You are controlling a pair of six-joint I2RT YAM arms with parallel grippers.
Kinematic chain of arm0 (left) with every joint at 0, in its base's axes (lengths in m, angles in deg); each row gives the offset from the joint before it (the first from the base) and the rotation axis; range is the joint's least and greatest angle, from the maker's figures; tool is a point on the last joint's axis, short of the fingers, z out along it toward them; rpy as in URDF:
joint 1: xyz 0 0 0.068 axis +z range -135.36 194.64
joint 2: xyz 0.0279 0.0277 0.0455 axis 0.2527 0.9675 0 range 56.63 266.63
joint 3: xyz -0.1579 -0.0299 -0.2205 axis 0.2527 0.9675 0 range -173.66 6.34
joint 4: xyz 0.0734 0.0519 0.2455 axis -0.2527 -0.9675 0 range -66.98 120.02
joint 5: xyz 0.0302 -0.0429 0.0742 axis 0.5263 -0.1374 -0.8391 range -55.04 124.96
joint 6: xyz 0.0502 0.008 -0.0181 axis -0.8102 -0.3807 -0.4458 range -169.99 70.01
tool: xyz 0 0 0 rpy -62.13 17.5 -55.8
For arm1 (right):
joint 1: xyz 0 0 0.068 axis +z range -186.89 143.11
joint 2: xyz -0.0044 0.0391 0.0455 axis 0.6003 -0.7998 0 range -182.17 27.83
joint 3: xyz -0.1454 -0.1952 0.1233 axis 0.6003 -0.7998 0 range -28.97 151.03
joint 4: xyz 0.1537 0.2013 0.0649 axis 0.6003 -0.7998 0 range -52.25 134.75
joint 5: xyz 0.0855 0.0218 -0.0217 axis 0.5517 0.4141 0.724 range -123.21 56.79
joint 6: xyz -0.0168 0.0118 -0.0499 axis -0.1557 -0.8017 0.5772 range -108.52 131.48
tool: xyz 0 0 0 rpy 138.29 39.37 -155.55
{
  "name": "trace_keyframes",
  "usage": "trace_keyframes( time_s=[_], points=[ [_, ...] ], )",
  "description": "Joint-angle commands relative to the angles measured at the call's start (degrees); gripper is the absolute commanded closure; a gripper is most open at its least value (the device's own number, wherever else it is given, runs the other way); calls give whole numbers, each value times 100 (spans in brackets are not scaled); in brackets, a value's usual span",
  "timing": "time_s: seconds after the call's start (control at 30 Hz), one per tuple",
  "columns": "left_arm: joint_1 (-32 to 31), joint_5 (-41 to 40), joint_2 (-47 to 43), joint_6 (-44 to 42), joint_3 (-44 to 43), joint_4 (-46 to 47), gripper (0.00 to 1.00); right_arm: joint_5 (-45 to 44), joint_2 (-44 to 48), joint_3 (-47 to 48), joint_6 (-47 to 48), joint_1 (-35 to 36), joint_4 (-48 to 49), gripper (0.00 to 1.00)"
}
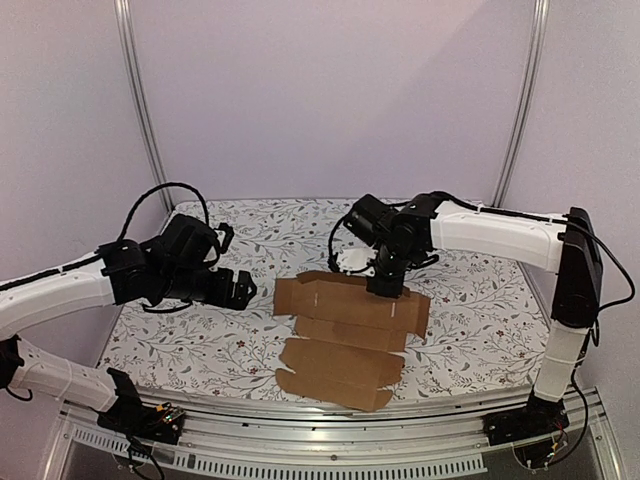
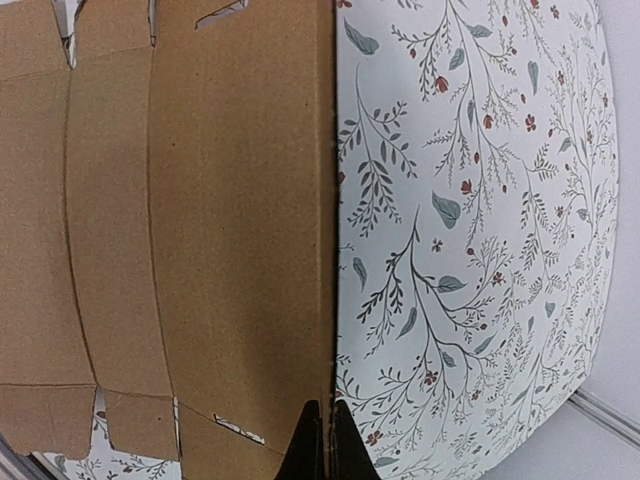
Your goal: Fold the paper box
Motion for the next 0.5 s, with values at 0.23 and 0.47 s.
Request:
trace_keyframes(
  time_s=[0.23,0.47],
  points=[
    [195,194,144,254,606,720,2,-1118,300,-996,525,470,1589,100],
    [316,429,296,346,897,1123,7,-1638,656,-1678,873,786,2591,100]
  ],
)
